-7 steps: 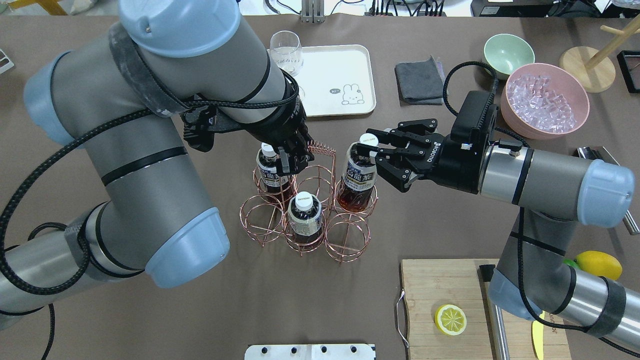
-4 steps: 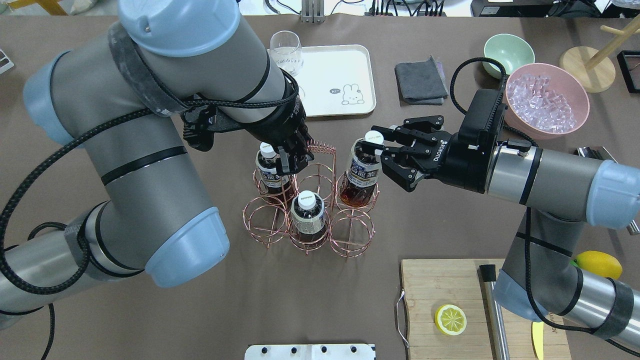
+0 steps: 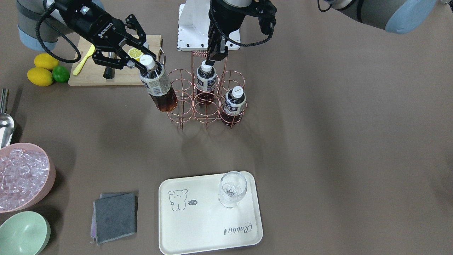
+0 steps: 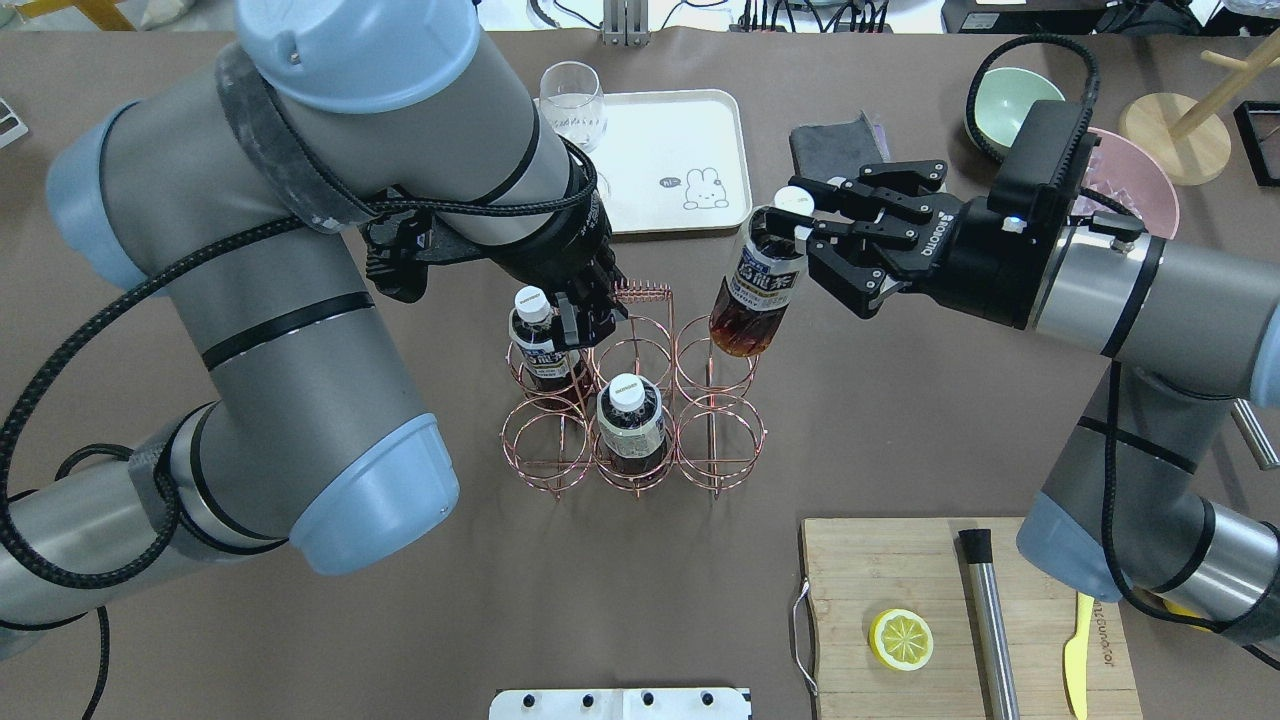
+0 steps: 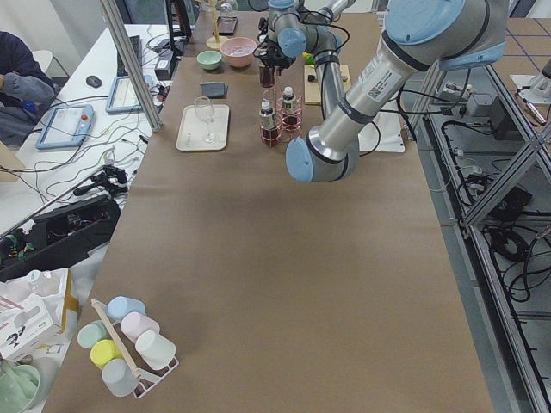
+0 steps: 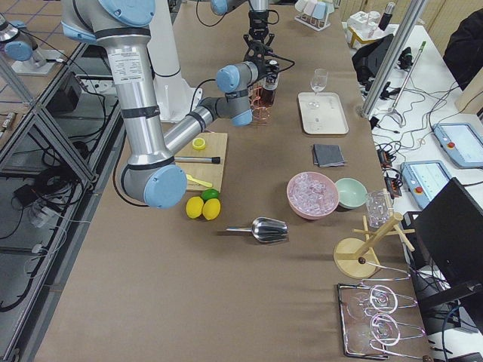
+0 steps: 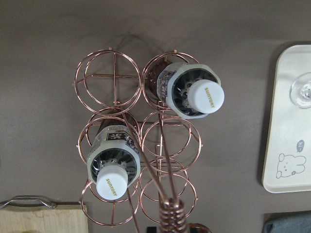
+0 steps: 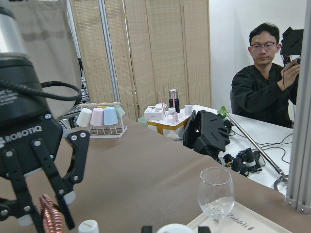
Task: Take tea from basket to plate
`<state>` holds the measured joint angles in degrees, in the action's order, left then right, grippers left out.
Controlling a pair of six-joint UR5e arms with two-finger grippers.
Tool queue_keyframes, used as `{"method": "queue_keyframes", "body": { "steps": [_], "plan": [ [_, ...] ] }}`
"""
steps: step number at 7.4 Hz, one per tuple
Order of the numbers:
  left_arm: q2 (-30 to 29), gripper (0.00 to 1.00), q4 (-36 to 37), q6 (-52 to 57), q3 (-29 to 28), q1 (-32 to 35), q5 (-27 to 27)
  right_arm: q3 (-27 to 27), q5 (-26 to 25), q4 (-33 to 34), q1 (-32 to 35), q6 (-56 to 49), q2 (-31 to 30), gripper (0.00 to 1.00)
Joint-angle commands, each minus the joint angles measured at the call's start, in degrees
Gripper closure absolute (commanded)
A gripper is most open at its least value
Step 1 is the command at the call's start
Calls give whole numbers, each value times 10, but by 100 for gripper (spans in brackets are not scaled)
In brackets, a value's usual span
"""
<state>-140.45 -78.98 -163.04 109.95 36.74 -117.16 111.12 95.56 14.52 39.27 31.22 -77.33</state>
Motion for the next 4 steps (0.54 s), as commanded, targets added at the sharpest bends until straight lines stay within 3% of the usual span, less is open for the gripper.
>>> {"method": "queue_keyframes", "body": {
  "steps": [1, 4],
  "plan": [
    [1, 100, 0, 0, 0, 0, 0, -27, 78, -8, 96, 3, -5, 100],
    [1, 100, 4, 20, 0, 10, -1, -81, 103, -39, 142, 1, -19, 100]
  ]
}}
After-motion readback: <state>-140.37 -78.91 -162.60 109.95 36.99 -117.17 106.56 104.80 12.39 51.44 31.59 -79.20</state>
